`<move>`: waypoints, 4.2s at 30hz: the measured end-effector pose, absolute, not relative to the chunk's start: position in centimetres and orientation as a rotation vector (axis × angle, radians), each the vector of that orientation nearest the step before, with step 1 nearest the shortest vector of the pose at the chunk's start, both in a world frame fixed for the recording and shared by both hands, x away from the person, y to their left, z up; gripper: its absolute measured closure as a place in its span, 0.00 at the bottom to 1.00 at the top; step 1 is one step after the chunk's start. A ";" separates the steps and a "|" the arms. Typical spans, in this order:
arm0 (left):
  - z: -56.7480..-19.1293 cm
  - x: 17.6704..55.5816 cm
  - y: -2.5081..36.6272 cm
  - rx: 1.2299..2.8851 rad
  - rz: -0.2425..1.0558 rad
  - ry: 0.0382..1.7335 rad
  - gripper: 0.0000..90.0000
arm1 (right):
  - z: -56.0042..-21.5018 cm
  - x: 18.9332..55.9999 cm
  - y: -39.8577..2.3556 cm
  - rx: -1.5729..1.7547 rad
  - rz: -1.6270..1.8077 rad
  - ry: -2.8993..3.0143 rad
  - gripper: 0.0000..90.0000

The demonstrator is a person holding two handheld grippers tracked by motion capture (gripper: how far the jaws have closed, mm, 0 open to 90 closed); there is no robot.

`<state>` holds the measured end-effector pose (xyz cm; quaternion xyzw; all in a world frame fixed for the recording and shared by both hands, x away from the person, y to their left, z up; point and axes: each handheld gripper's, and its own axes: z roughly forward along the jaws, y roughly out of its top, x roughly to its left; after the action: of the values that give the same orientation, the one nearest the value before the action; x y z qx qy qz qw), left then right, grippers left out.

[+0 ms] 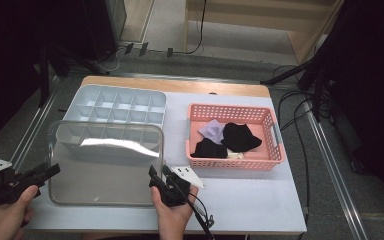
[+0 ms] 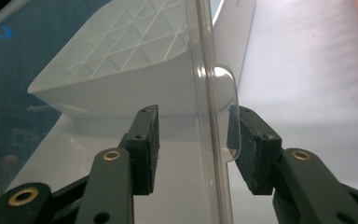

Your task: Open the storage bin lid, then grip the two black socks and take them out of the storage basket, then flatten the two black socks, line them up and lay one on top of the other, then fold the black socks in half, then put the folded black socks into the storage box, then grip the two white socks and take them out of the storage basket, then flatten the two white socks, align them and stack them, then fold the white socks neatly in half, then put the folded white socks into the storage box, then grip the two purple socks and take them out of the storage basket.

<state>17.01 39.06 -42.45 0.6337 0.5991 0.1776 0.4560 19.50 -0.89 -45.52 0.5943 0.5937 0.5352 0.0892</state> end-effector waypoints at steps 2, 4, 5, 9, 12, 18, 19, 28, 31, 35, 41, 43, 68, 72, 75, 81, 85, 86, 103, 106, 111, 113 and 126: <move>-42.5 17.0 39.2 1.560 0.425 1.487 0.64 | -45.7 19.5 -0.9 1.781 1.591 1.776 0.61; -42.6 16.8 39.2 1.550 0.427 1.491 0.64 | -45.8 19.4 -0.9 1.786 1.588 1.781 0.61; -42.6 16.7 39.2 1.534 0.424 1.496 0.64 | -45.9 19.3 -0.8 1.787 1.590 1.781 0.61; -42.7 15.9 39.7 1.485 0.419 1.512 0.65 | -46.0 18.8 -0.6 1.801 1.582 1.803 0.60; -42.5 15.5 40.2 1.481 0.421 1.512 0.66 | -46.2 18.4 -0.2 1.806 1.580 1.831 0.60; -42.7 14.6 40.5 1.482 0.423 1.515 0.67 | -46.7 18.0 0.5 1.840 1.562 1.839 0.58; -42.8 14.5 40.5 1.488 0.418 1.514 0.67 | -46.6 17.8 0.5 1.851 1.553 1.842 0.58; -42.8 13.7 40.7 1.517 0.371 1.510 0.69 | -46.9 16.9 0.3 1.908 1.537 1.851 0.58; -43.0 13.4 40.9 1.515 0.358 1.519 0.68 | -46.7 16.6 0.3 1.912 1.525 1.853 0.58; -43.6 12.8 41.5 1.522 0.328 1.533 0.68 | -46.8 16.2 0.7 1.897 1.512 1.869 0.58; -44.4 12.1 42.1 1.510 0.305 1.565 0.68 | -47.4 15.3 1.4 1.901 1.505 1.884 0.58; -44.5 11.9 42.2 1.515 0.298 1.565 0.68 | -47.5 15.1 1.5 1.901 1.504 1.886 0.58; -46.3 12.5 41.1 1.543 0.331 1.678 0.61 | -48.7 15.4 1.2 1.856 1.458 1.953 0.48; -46.1 12.6 40.8 1.545 0.390 1.689 0.56 | -48.4 15.8 0.6 1.802 1.458 1.918 0.44; -45.7 12.7 40.7 1.527 0.432 1.690 0.53 | -48.0 16.2 0.1 1.778 1.456 1.903 0.44; -44.7 12.7 39.9 1.513 0.511 1.623 0.44 | -47.3 16.3 -0.6 1.649 1.446 1.895 0.45; -44.0 12.9 38.6 1.543 0.548 1.586 0.36 | -47.1 16.8 -1.2 1.634 1.444 1.890 0.45; -43.9 12.9 38.3 1.542 0.557 1.575 0.33 | -47.1 16.8 -1.3 1.615 1.442 1.892 0.45; -42.8 15.3 31.4 1.618 0.489 1.328 0.16 | -45.2 17.1 -6.9 1.452 1.454 1.860 0.47; -43.0 15.9 30.2 1.628 0.468 1.305 0.16 | -45.3 17.3 -8.1 1.468 1.444 1.836 0.47; -43.3 16.8 28.7 1.648 0.455 1.293 0.16 | -45.5 17.5 -10.5 1.468 1.425 1.807 0.47; -43.4 17.1 28.2 1.654 0.450 1.292 0.16 | -45.5 17.6 -11.5 1.470 1.414 1.796 0.47; -43.8 18.5 25.5 1.660 0.448 1.260 0.16 | -45.4 18.2 -18.1 1.490 1.363 1.650 0.50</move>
<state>18.50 25.50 -43.79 0.6815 0.5174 0.1838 0.4838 18.24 -18.09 -45.44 0.5512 0.6104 0.5041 0.2636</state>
